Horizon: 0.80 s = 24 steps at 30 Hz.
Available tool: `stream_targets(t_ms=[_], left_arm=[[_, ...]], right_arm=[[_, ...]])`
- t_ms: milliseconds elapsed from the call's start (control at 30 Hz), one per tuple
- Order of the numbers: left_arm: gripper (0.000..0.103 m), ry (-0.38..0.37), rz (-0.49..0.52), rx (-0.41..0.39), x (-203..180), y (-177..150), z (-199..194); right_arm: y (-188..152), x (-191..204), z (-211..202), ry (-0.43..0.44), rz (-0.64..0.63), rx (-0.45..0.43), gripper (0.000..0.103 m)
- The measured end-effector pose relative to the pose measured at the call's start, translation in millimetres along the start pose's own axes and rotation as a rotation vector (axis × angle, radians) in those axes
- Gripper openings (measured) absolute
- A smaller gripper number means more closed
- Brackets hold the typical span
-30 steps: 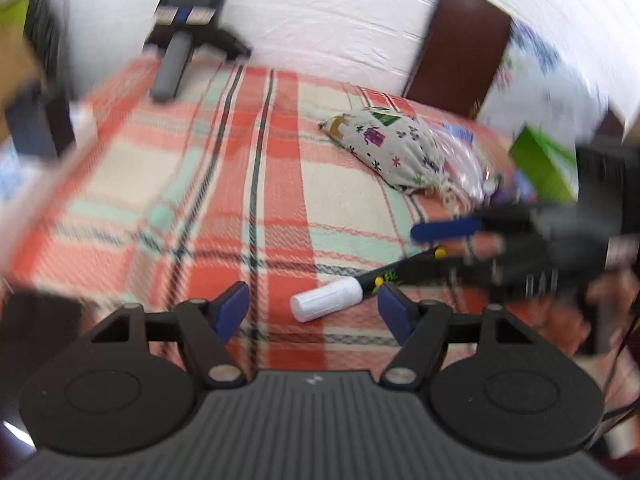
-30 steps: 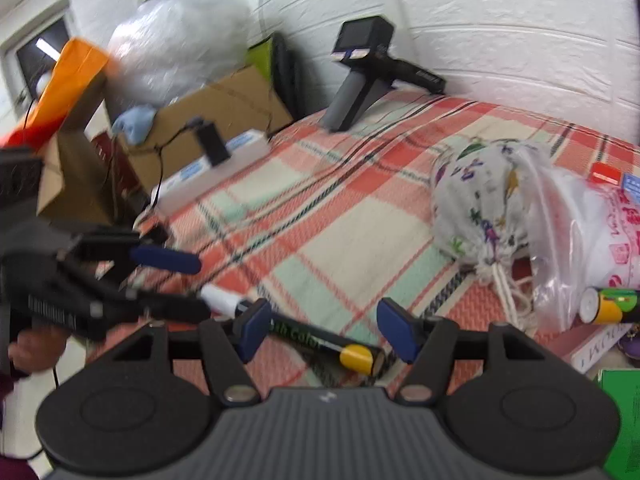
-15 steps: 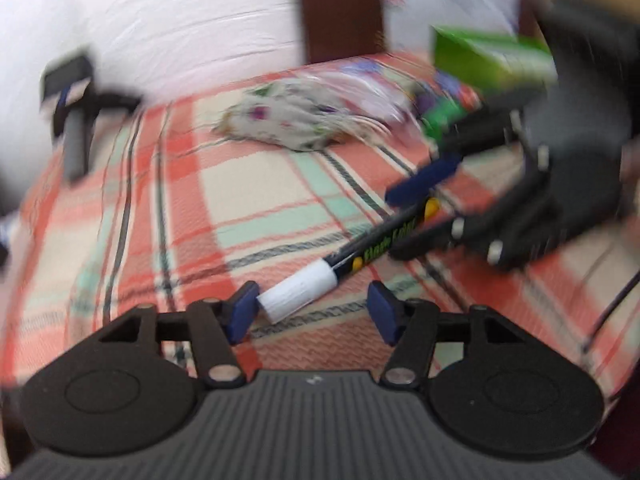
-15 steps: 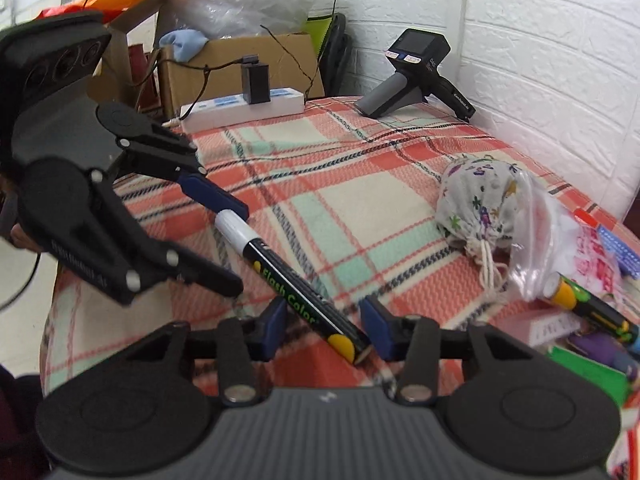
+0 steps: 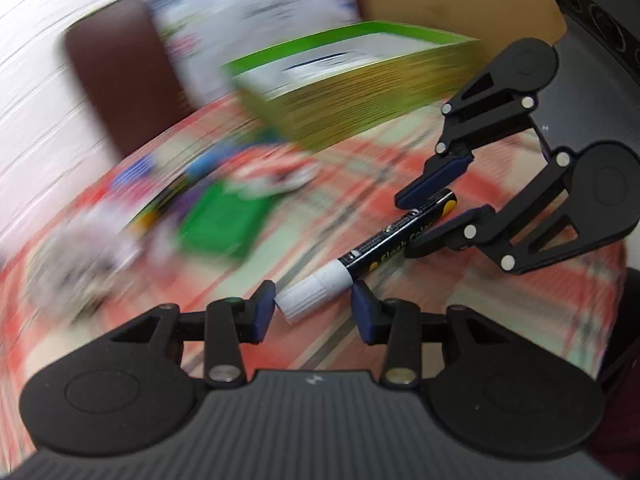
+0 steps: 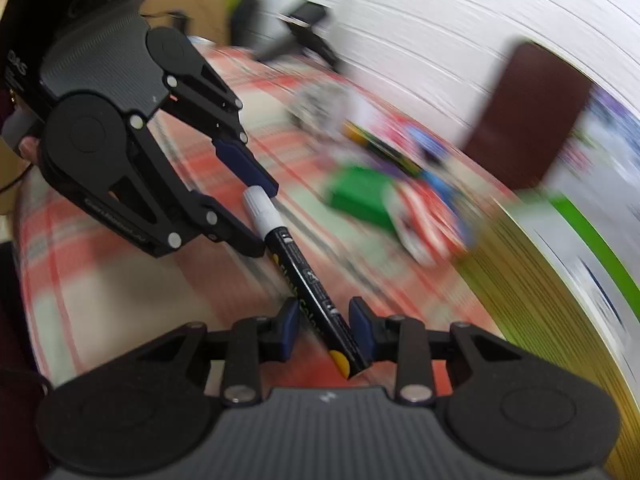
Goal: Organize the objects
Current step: 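Pass the black marker from the left gripper to the right gripper, then lower the marker into the green box and open the right gripper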
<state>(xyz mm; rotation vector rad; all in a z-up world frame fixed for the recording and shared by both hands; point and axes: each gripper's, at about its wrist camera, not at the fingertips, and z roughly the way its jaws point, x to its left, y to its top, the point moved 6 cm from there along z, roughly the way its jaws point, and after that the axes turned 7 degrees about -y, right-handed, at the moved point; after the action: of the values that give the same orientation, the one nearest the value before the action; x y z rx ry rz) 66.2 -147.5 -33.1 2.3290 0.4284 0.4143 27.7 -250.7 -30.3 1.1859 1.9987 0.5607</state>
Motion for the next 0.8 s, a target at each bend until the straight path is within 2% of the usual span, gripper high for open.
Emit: stream_targets(t_ms=[167,367,600,800], left_arm=[[0.040,-0.081,0.137,-0.002,-50,41,35],[0.040,-0.115,0.185,0.015,-70,62,51],[0.040,-0.111,0.194,0.016,-72,69,49],[0.040,-0.039,0.238,-0.127,-48,113,16]], right_arm=[[-55,-48,-29,-0.109,0.075,0.066,0.029],[-85,-67,-45,-0.159,0.131,0.077,0.029],[-89,-72,-48,-0.165,0.143,0.050,0.028],[-62,-90,-62,-0.315,0.104,-0.039,0.028]])
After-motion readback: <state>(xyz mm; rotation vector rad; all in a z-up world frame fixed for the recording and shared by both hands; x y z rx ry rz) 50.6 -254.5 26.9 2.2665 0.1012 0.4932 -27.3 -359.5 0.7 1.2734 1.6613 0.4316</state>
